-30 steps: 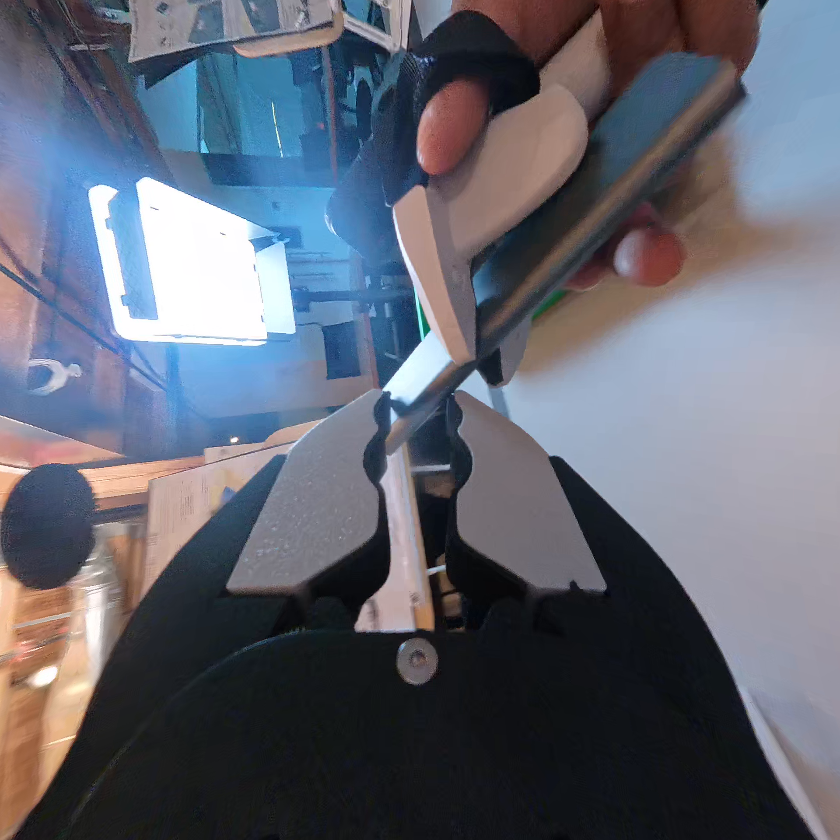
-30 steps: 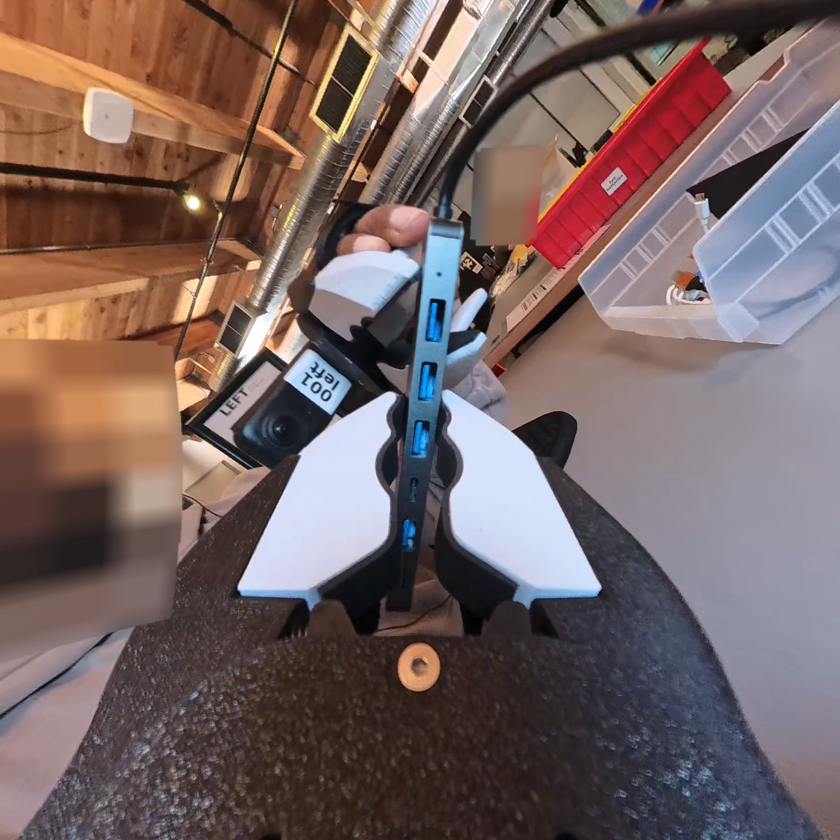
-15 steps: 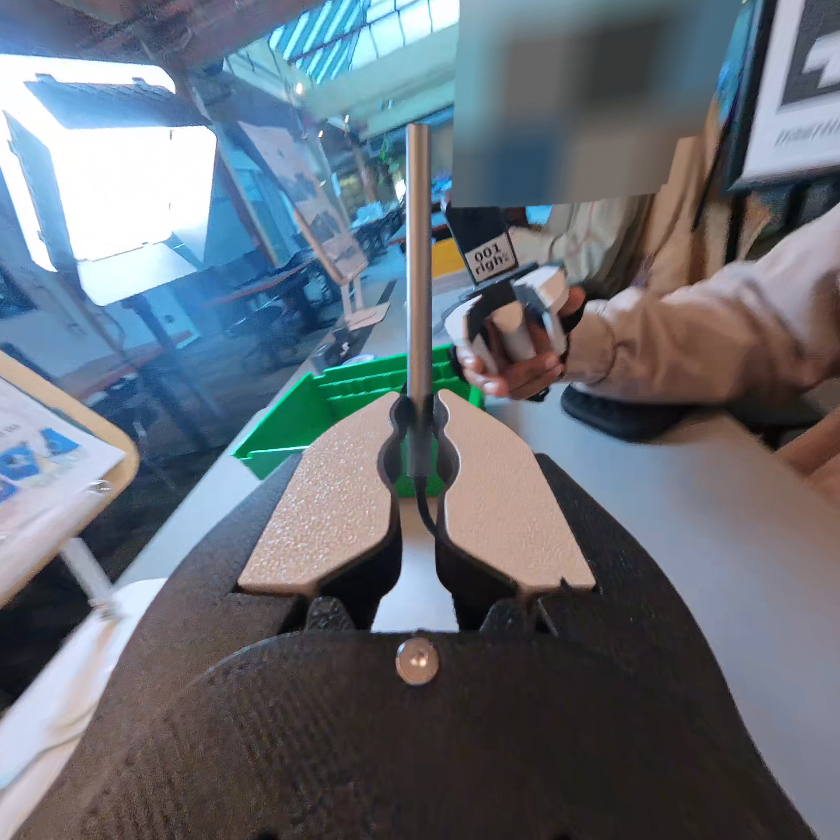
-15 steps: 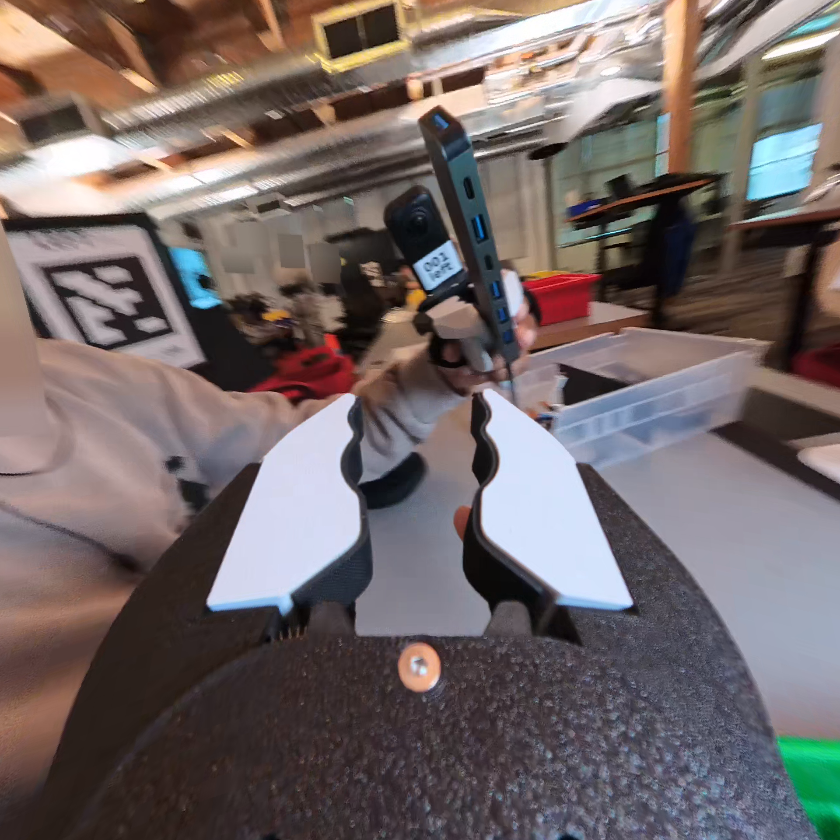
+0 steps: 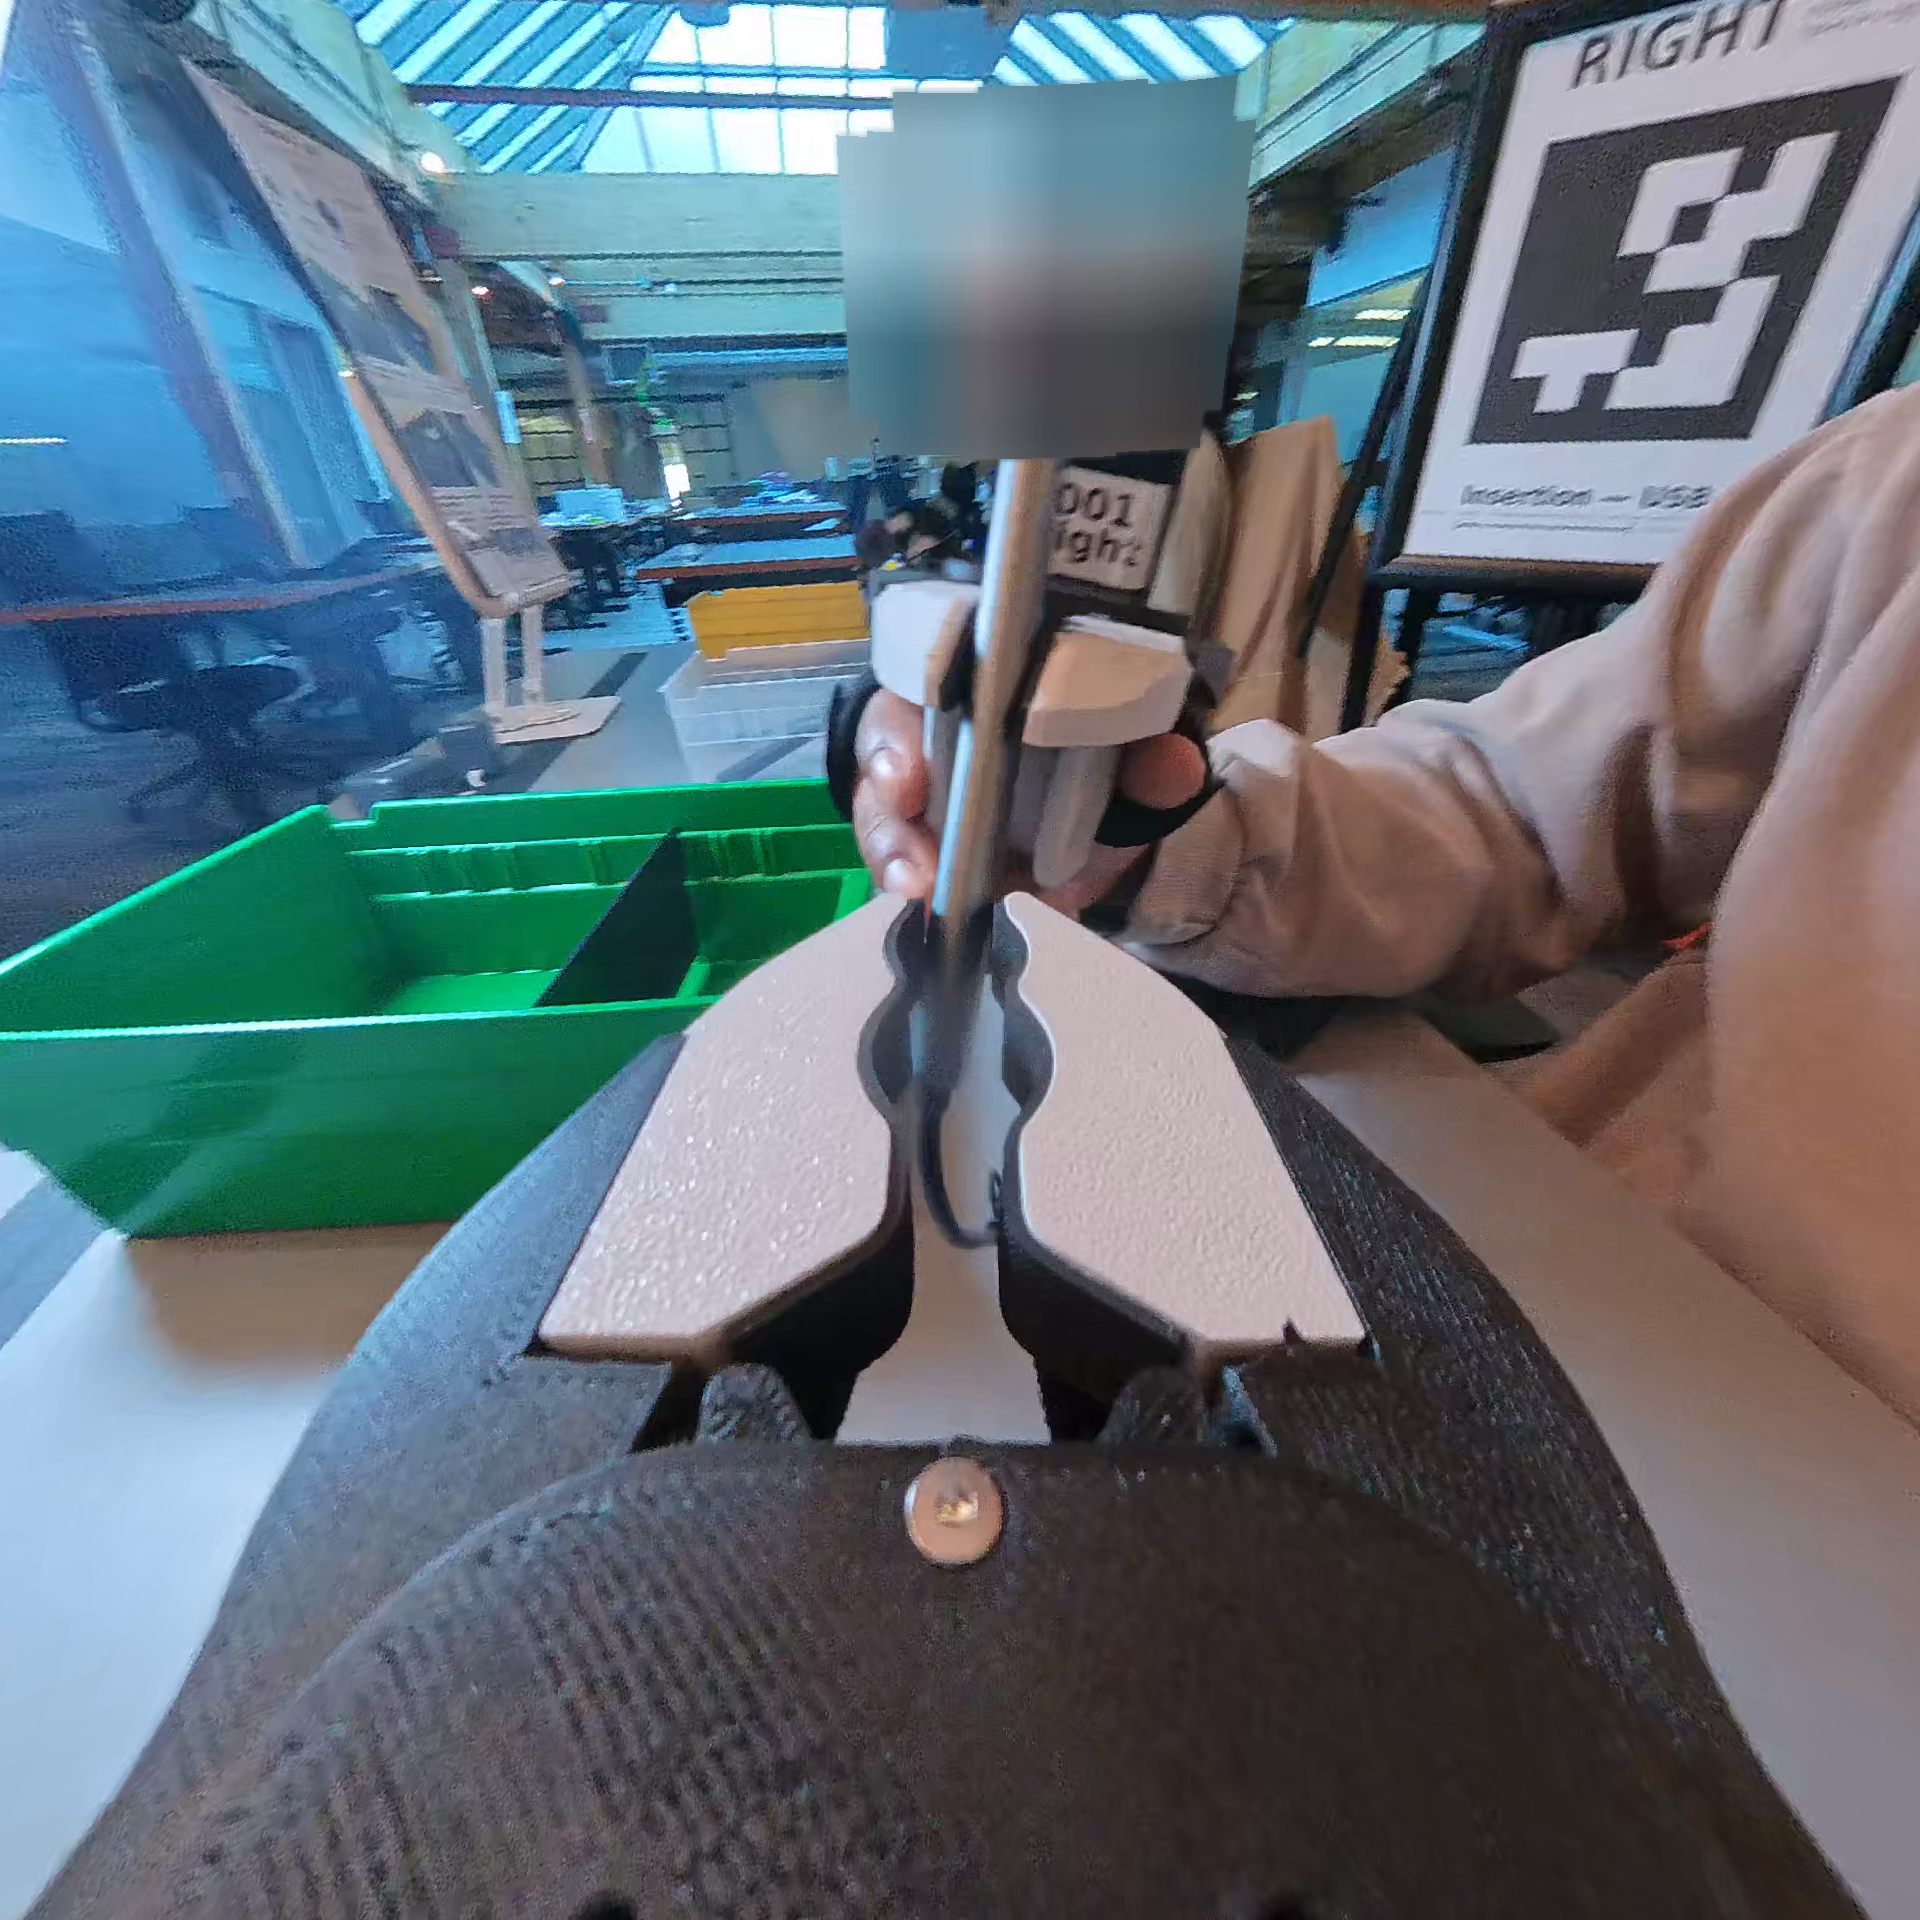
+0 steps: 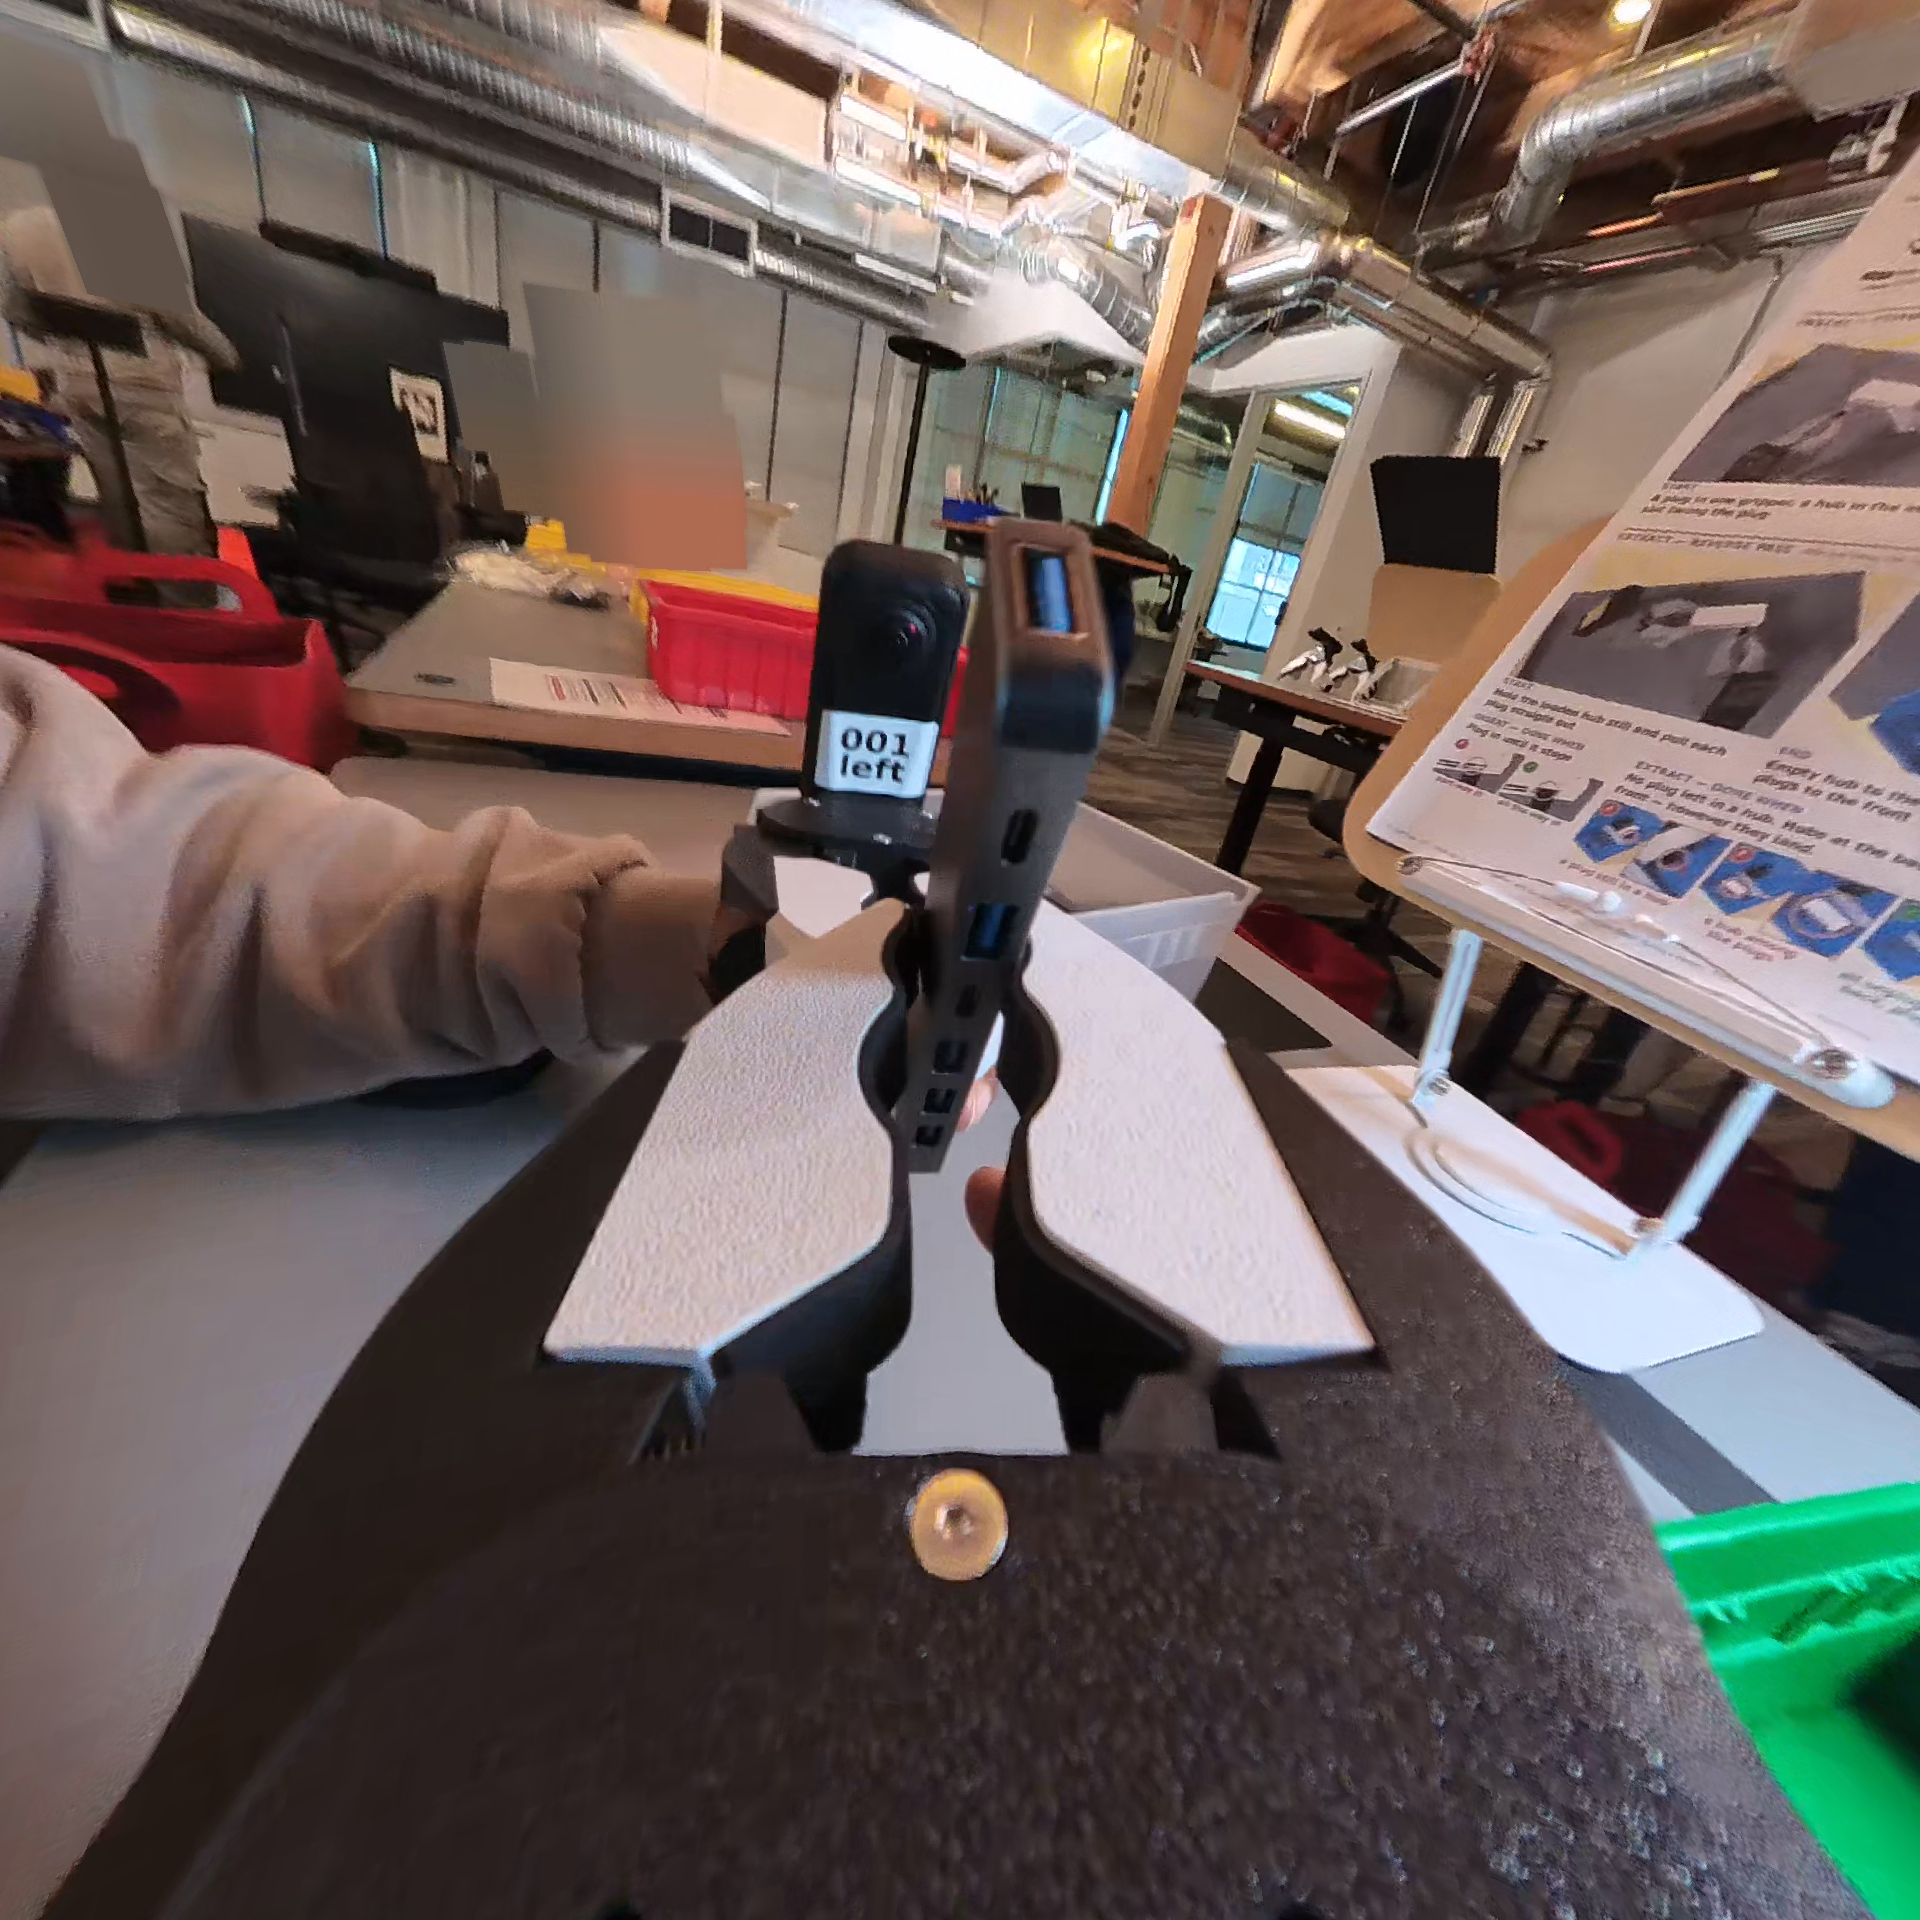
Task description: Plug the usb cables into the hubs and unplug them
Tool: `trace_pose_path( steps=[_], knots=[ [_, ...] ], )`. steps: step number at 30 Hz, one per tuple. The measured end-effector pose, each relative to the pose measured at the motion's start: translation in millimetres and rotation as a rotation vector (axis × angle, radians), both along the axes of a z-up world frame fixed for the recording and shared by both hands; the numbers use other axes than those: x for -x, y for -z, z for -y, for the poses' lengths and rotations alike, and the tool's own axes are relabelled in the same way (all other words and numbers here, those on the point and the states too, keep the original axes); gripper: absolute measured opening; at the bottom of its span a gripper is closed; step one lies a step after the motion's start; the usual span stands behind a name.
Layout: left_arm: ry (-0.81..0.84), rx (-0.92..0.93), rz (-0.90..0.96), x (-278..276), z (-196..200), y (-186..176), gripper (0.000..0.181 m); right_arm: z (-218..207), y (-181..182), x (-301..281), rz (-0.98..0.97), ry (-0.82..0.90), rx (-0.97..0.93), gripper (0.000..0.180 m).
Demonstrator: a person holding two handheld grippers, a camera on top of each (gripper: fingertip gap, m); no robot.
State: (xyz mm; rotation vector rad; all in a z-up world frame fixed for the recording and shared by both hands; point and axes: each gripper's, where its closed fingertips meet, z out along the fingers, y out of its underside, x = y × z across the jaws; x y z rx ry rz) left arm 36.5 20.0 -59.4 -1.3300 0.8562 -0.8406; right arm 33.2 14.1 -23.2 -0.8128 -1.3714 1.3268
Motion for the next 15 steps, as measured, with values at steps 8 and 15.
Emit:
trace_pose_path(
  steps=[8, 15],
  knots=[
    [-0.214, -0.107, -0.380, 19.5, -8.0, 7.0, 0.017, 5.0, 12.4, 8.9, 0.039, 0.172, -0.294, 0.012],
    [-0.276, -0.351, -0.631, -5.1, 22.4, -37.0, 0.020, 2.6, 14.2, 10.2, 0.076, 0.224, -0.339, 0.012]
  ],
)
